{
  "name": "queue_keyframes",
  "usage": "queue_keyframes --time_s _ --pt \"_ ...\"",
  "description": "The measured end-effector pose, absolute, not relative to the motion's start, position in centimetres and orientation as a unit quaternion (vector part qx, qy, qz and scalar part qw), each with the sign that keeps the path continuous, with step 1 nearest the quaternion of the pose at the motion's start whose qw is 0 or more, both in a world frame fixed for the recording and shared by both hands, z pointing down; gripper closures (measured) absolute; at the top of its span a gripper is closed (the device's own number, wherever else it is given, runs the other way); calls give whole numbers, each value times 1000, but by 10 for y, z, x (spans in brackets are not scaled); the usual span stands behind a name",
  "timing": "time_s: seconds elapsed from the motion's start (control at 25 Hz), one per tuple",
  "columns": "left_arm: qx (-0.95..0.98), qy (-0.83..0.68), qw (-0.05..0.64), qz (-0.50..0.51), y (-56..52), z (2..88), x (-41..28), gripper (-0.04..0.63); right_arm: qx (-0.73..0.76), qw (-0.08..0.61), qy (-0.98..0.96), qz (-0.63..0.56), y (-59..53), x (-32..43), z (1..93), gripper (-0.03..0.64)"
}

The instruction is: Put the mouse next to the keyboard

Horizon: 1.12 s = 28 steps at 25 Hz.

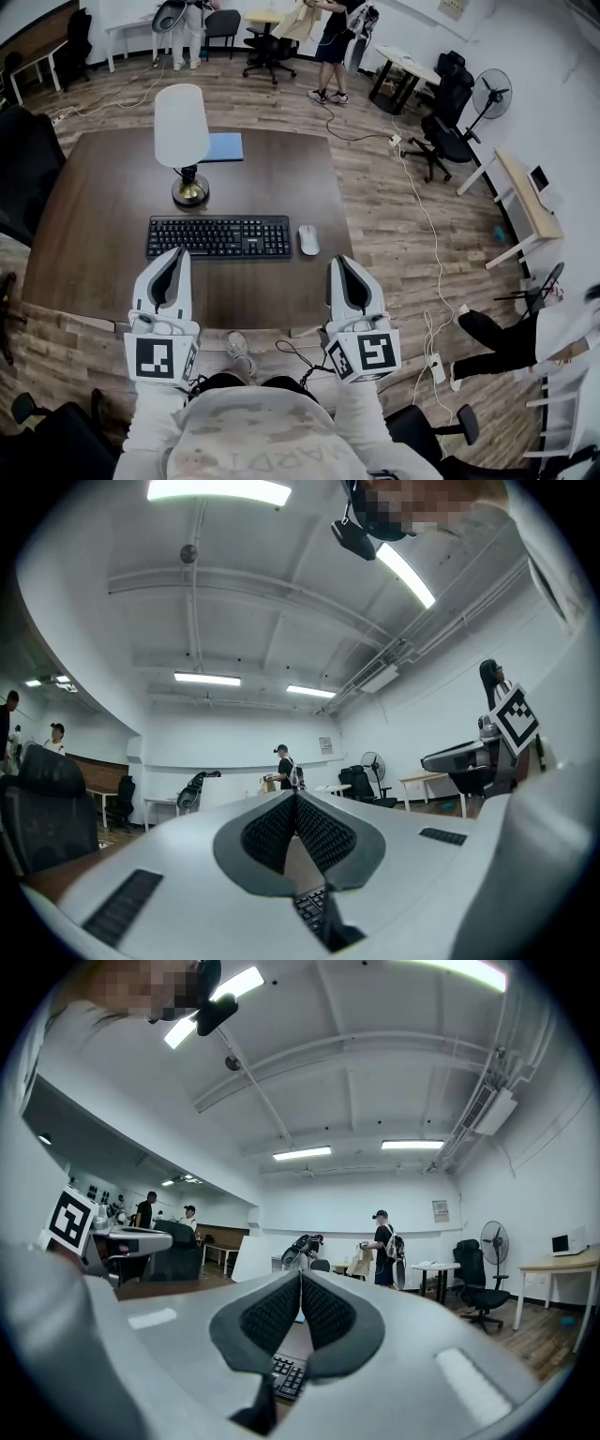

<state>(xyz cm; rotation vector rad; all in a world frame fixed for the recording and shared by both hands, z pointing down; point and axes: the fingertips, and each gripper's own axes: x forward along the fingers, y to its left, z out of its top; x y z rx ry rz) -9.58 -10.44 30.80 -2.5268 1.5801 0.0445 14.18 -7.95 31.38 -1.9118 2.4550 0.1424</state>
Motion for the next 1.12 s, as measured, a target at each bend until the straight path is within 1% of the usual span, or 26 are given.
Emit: queue_keyframes --time_s 0.68,1.12 --pt "-849 522 82 14 -94 307 -87 589 -614 22 787 58 -64 145 303 607" --pt "-848 524 80 12 -89 308 -93 589 -614 24 786 59 -59 140 302 607"
